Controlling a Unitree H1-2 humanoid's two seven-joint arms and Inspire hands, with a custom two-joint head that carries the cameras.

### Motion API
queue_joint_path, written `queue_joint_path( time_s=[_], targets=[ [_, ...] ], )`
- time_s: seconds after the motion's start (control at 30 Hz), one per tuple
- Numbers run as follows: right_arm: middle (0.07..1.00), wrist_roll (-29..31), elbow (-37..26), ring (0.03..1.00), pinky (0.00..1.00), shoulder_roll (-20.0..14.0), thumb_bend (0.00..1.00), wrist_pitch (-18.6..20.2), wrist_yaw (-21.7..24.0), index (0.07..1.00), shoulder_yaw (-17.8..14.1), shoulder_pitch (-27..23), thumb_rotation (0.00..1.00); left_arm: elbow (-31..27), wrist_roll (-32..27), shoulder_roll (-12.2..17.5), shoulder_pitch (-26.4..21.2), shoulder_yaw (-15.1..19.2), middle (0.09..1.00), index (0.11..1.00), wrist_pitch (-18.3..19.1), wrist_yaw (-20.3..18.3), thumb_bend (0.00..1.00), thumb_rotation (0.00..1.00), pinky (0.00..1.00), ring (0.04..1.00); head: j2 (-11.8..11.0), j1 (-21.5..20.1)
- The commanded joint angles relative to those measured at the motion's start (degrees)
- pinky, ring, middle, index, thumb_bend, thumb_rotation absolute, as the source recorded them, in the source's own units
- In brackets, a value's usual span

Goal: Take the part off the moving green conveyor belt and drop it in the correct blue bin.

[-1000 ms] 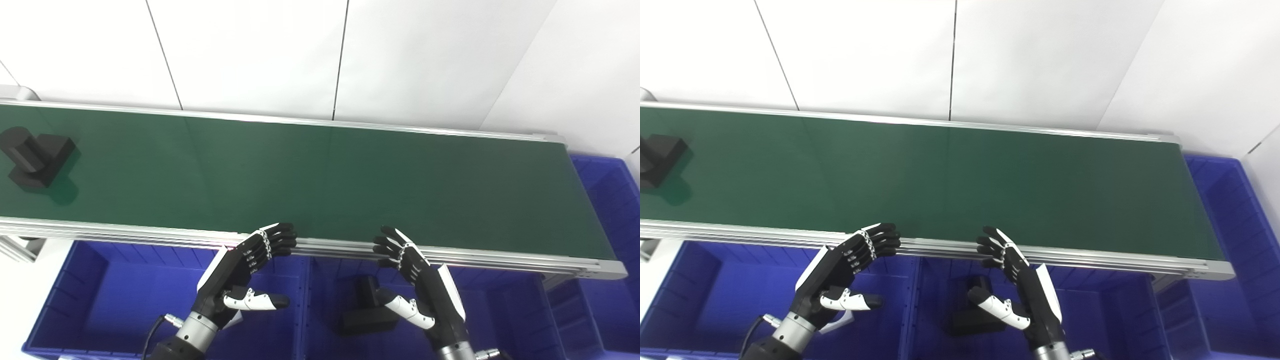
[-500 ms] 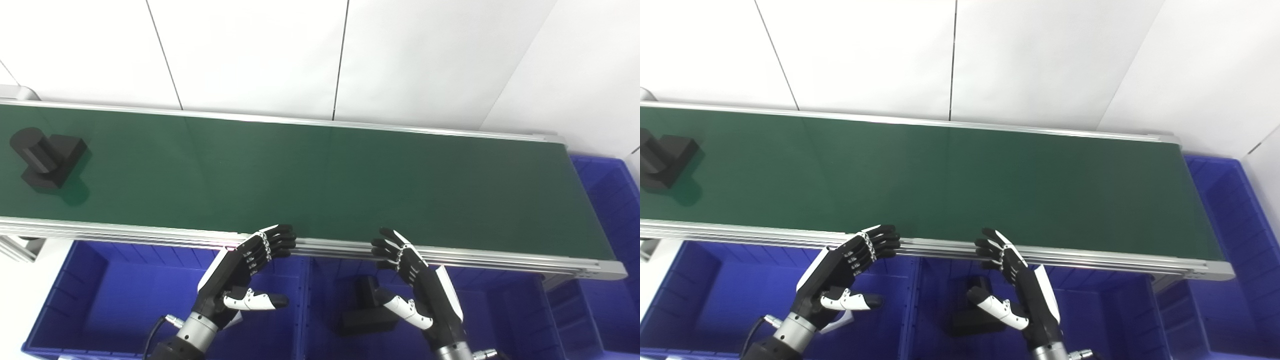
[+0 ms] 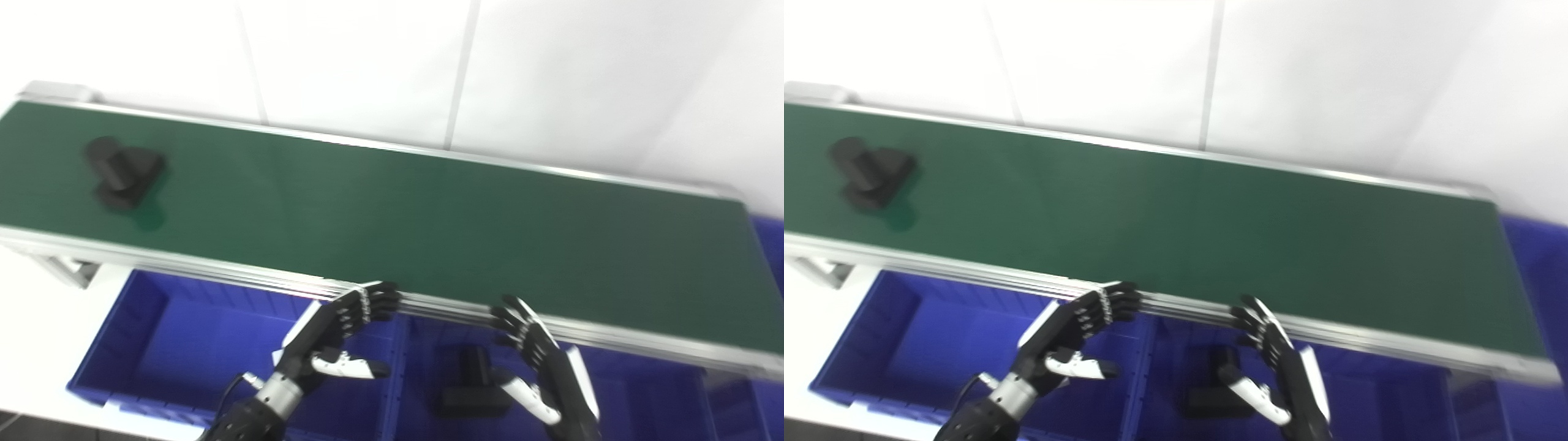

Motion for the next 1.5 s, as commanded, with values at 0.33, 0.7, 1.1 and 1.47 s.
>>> queue_joint_path(
  time_s=[0.33, 0.7, 1.1, 1.47],
  targets=[
    [0.831, 1.7, 4.5, 0.798, 0.71, -0.2, 0.69, -7.1, 0.1, 0.907, -0.8, -2.7, 0.61, 4.9, 0.9, -1.4, -2.7, -0.4, 0.787, 0.785, -5.8, 0.1, 0.99, 0.22, 0.76, 0.777, -6.2, 3.8],
    [0.831, 1.6, 6.6, 0.796, 0.71, -0.3, 0.66, -7.6, 0.1, 0.907, -0.8, -3.5, 0.60, 7.8, 1.2, -1.8, -3.9, -0.2, 0.786, 0.776, -7.2, -0.1, 1.00, 0.23, 0.74, 0.770, -9.1, 4.5],
    [0.829, 2.5, 7.3, 0.790, 0.70, -0.4, 0.65, -7.9, 0.4, 0.904, -1.0, -4.0, 0.56, 8.8, 1.6, -2.1, -4.6, -0.2, 0.776, 0.762, -7.4, 0.2, 1.00, 0.20, 0.73, 0.758, -9.2, 4.7],
    [0.822, 4.5, 5.4, 0.792, 0.71, -0.9, 0.64, -8.0, 0.6, 0.900, -1.8, -3.4, 0.57, 8.8, 2.4, -2.8, -4.6, -0.4, 0.775, 0.759, -7.5, 0.8, 1.00, 0.19, 0.73, 0.759, -9.0, 5.9]
  ],
)
